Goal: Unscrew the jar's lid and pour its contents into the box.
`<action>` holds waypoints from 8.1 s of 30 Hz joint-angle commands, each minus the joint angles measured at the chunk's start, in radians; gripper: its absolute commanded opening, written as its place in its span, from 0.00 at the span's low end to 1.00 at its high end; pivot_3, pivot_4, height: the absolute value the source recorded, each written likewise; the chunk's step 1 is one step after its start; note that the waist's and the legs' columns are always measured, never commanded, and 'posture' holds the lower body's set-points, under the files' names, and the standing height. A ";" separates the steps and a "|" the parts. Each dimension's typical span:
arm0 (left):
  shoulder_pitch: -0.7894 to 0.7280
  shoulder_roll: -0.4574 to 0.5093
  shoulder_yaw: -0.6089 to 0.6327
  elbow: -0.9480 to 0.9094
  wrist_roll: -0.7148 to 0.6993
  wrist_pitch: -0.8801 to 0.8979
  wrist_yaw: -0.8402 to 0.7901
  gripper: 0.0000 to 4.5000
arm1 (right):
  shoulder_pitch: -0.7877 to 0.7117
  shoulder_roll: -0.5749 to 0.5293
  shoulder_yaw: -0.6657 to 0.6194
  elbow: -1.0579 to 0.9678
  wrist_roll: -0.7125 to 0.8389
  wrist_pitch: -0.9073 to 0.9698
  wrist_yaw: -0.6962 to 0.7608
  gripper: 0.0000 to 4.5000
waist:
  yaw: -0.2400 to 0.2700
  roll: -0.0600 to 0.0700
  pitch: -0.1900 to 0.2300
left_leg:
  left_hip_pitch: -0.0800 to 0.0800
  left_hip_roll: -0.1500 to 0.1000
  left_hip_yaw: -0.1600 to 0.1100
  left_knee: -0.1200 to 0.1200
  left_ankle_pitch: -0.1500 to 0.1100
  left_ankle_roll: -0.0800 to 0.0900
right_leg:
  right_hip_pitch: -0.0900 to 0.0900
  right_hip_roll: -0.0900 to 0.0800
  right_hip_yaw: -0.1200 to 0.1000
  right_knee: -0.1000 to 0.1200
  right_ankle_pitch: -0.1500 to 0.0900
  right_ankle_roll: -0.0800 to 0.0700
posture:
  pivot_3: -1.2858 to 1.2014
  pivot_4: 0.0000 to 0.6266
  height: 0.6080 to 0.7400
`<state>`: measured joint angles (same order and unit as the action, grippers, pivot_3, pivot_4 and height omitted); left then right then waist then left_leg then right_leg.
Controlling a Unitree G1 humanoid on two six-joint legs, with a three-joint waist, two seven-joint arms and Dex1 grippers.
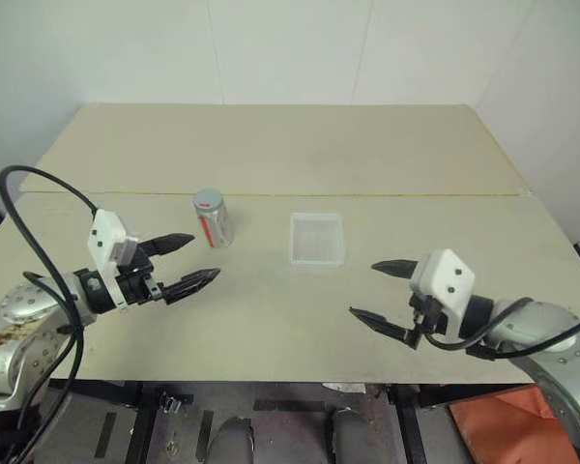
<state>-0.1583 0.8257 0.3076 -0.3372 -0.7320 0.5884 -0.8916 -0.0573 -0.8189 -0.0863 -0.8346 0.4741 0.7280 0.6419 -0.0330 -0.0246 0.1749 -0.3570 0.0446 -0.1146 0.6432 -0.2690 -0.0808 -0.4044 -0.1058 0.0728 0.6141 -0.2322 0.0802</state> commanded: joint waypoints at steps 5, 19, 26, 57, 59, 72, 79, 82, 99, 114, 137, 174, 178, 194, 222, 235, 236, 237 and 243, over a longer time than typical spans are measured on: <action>-0.078 -0.020 -0.030 0.046 0.027 -0.019 -0.002 1.00 | 0.070 0.004 -0.034 -0.098 0.001 0.042 -0.057 1.00 | 0.000 0.000 0.000 | 0.000 0.000 0.000 0.000 0.000 0.000 | 0.000 0.000 0.000 0.000 0.000 0.000 | 0.52 0.24 1.00; -0.013 -0.055 -0.111 -0.121 0.116 0.014 0.132 1.00 | -0.017 -0.076 -0.197 0.241 0.045 -0.183 0.237 1.00 | -0.014 -0.001 0.000 | 0.002 0.000 0.000 0.000 0.000 0.000 | 0.002 0.000 0.000 0.000 0.000 0.000 | 0.52 0.24 1.00; 0.036 -0.075 -0.094 -0.193 0.106 0.059 0.215 1.00 | -0.064 -0.114 -0.206 0.335 0.065 -0.220 0.339 1.00 | -0.006 -0.001 0.000 | 0.001 0.000 0.000 0.000 -0.001 0.002 | 0.001 0.000 0.000 0.000 0.000 0.000 | 0.52 0.24 1.00; -0.222 -0.448 -0.199 0.201 0.406 -0.076 0.605 1.00 | -0.180 -0.150 -0.183 0.364 0.050 -0.241 0.374 1.00 | 0.014 -0.001 0.000 | 0.001 -0.001 0.000 0.002 0.000 0.000 | 0.002 0.000 0.000 -0.001 0.002 0.001 | 0.52 0.24 1.00; -0.249 -0.462 -0.204 0.240 0.424 -0.097 0.609 1.00 | -0.178 -0.149 -0.184 0.362 0.048 -0.243 0.371 1.00 | 0.017 -0.001 0.000 | 0.001 -0.001 0.000 0.002 0.001 0.000 | 0.002 0.000 0.000 -0.001 0.003 0.001 | 0.52 0.24 1.00; -0.381 -0.506 -0.226 0.466 0.506 -0.212 0.594 1.00 | -0.166 -0.125 -0.171 0.350 0.040 -0.255 0.330 1.00 | 0.017 -0.001 0.000 | 0.001 -0.001 0.000 0.002 0.001 -0.001 | 0.002 0.000 0.000 -0.001 0.003 0.002 | 0.52 0.24 1.00; -0.443 -0.543 -0.231 0.607 0.545 -0.316 0.596 0.69 | -0.142 -0.104 -0.161 0.322 0.044 -0.250 0.313 1.00 | 0.018 -0.001 0.000 | 0.001 -0.001 0.000 0.002 0.001 -0.002 | 0.002 0.000 0.000 -0.001 0.003 0.002 | 0.52 0.24 1.00; -0.446 -0.553 -0.236 0.638 0.560 -0.346 0.592 0.49 | -0.131 -0.100 -0.163 0.309 0.049 -0.246 0.306 1.00 | 0.017 -0.001 0.000 | 0.001 -0.001 0.000 0.002 0.001 -0.002 | 0.002 0.000 0.000 -0.002 0.003 0.002 | 0.52 0.24 1.00; -0.562 -0.257 -0.246 0.510 0.286 -0.197 -0.120 0.43 | -0.414 0.013 -0.039 0.378 0.147 -0.181 0.287 1.00 | -0.006 0.000 0.000 | 0.000 -0.001 0.000 0.001 0.004 -0.007 | 0.001 0.000 0.000 0.000 0.003 0.003 | 0.52 0.24 1.00; -0.771 -0.351 -0.394 0.680 0.295 -0.323 -0.500 0.43 | -0.857 0.272 0.175 0.481 0.201 0.163 0.074 1.00 | -0.014 0.000 0.001 | -0.002 -0.001 -0.002 0.001 0.004 -0.006 | -0.001 0.000 -0.001 0.001 0.003 0.002 | 0.52 0.24 1.00; -0.773 -0.337 -0.395 0.589 0.214 -0.270 -0.655 0.43 | -0.934 0.338 0.210 0.733 0.212 -0.108 0.600 0.61 | -0.042 0.002 0.002 | -0.013 -0.001 -0.003 0.003 0.007 -0.004 | -0.017 0.000 -0.001 0.015 0.003 0.001 | 0.52 0.24 1.00; -0.716 -0.330 -0.360 0.605 0.297 -0.242 -0.452 0.43 | -0.889 0.444 0.230 0.641 -0.057 -0.041 0.175 0.99 | -0.062 0.004 0.003 | -0.013 -0.002 -0.005 0.002 0.009 -0.007 | -0.017 0.000 -0.002 0.018 0.003 0.000 | 0.52 0.24 1.00; -0.701 -0.322 -0.357 0.587 0.295 -0.240 -0.456 0.43 | -0.903 0.465 0.236 0.702 -0.080 -0.067 0.169 0.99 | -0.063 0.004 0.003 | -0.013 -0.002 -0.006 0.002 0.009 -0.007 | -0.017 0.000 -0.002 0.018 0.003 0.000 | 0.52 0.24 1.00; -0.651 -0.246 -0.317 0.526 0.260 -0.214 -0.467 0.43 | -0.855 0.266 0.088 0.838 0.014 -0.144 0.358 0.99 | -0.059 0.004 0.003 | -0.013 -0.002 -0.006 0.002 0.009 -0.007 | -0.017 0.000 -0.002 0.017 0.003 0.000 | 0.52 0.24 1.00; -0.676 -0.307 -0.335 0.560 0.282 -0.222 -0.413 0.43 | -0.951 0.462 0.263 0.774 -0.081 -0.110 0.193 0.99 | -0.065 0.004 0.003 | -0.013 -0.002 -0.006 0.002 0.009 -0.007 | -0.017 0.000 -0.002 0.018 0.003 0.000 | 0.52 0.24 1.00; -0.674 -0.298 -0.335 0.554 0.277 -0.218 -0.413 0.43 | -0.934 0.481 0.247 0.768 -0.065 -0.095 0.191 0.99 | -0.066 0.004 0.003 | -0.013 -0.002 -0.006 0.002 0.009 -0.007 | -0.017 0.000 -0.002 0.018 0.003 0.000 | 0.52 0.24 1.00; -0.675 -0.297 -0.334 0.554 0.278 -0.218 -0.411 0.43 | -0.933 0.479 0.244 0.771 -0.065 -0.098 0.194 0.99 | -0.066 0.004 0.003 | -0.013 -0.002 -0.006 0.002 0.009 -0.007 | -0.017 0.000 -0.002 0.018 0.003 0.000 | 0.52 0.24 1.00; -0.676 -0.296 -0.333 0.554 0.277 -0.218 -0.413 0.43 | -0.932 0.478 0.242 0.777 -0.066 -0.099 0.192 0.99 | -0.065 0.004 0.003 | -0.013 -0.002 -0.006 0.002 0.009 -0.007 | -0.017 0.000 -0.002 0.018 0.003 0.000 | 0.52 0.24 1.00; -0.666 -0.275 -0.319 0.538 0.263 -0.209 -0.423 0.43 | -0.922 0.439 0.183 0.821 -0.044 -0.110 0.217 0.99 | -0.066 0.004 0.003 | -0.013 -0.002 -0.006 0.002 0.009 -0.007 | -0.017 0.000 -0.002 0.018 0.003 0.000 | 0.52 0.24 1.00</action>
<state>-0.8236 0.5262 -0.0533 0.2503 -0.4364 0.3782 -1.3015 -0.9741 -0.3493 0.1707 -0.0132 0.4187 0.6418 0.8565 -0.0985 -0.0204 0.1781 -0.3697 0.0427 -0.1205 0.6453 -0.2595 -0.0878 -0.4217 -0.1059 0.0709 0.6321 -0.2296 0.0804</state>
